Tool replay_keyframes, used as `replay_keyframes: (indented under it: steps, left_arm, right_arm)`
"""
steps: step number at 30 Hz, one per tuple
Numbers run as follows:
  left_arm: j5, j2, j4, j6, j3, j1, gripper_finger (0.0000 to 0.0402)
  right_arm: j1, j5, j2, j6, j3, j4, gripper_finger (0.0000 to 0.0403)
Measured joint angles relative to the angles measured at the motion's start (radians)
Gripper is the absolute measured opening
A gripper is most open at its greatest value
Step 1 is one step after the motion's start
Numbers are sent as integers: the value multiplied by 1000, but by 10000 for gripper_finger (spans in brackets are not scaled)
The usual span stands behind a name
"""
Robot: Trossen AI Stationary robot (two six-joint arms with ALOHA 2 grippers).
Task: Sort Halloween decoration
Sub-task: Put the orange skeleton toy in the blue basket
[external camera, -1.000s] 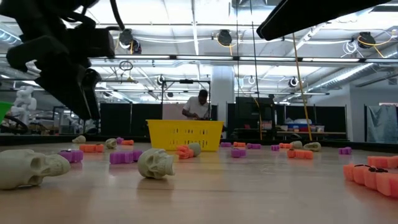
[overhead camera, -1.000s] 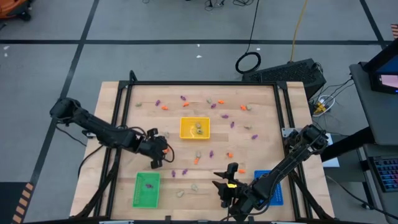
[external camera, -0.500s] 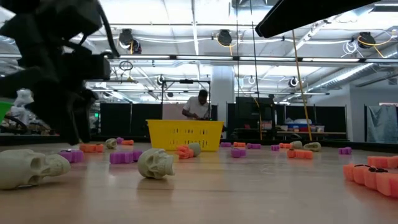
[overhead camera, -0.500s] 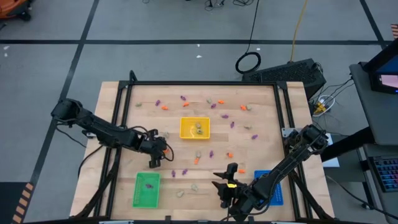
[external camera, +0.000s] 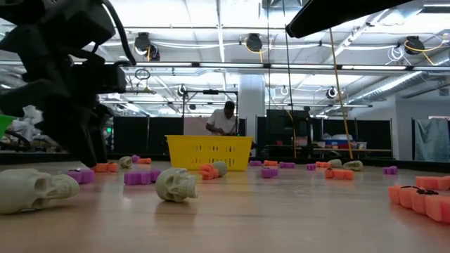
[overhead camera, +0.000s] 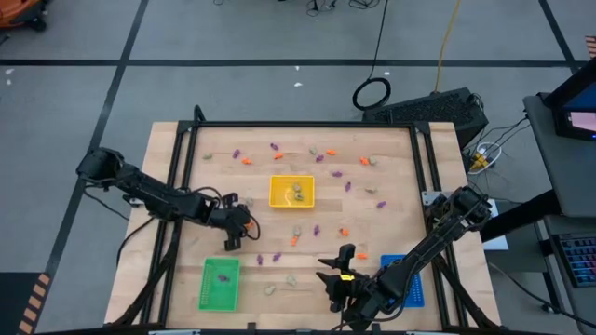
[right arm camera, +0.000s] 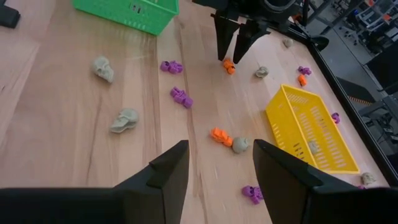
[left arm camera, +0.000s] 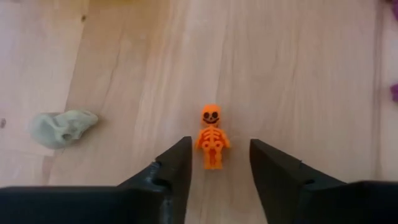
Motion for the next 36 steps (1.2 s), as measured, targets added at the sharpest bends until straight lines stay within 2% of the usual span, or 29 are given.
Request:
replay_keyframes:
  steps: [6,11,15,23,27,31,36]
  left_arm:
    - [2,0,-15,-1,0,25,87]
    - [7,0,-27,-8,0,27,67]
    - [34,0,-24,-9,0,17,77]
    - [23,25,-20,-34,0,13,143]
    - [15,67,1,-30,4,16,150]
    - [6,79,6,-31,5,15,126]
    - [12,72,5,-31,3,15,63]
  right_arm:
    - [0,0,0,0,0,0,164]
    - [0,0,0,0,0,0,164]
    - [0,0,0,0,0,0,164]
    - [0,0,0,0,0,0,164]
    - [0,0,0,0,0,0,164]
    - [0,0,0,0,0,1,164]
    - [0,0,0,-3,0,2,164]
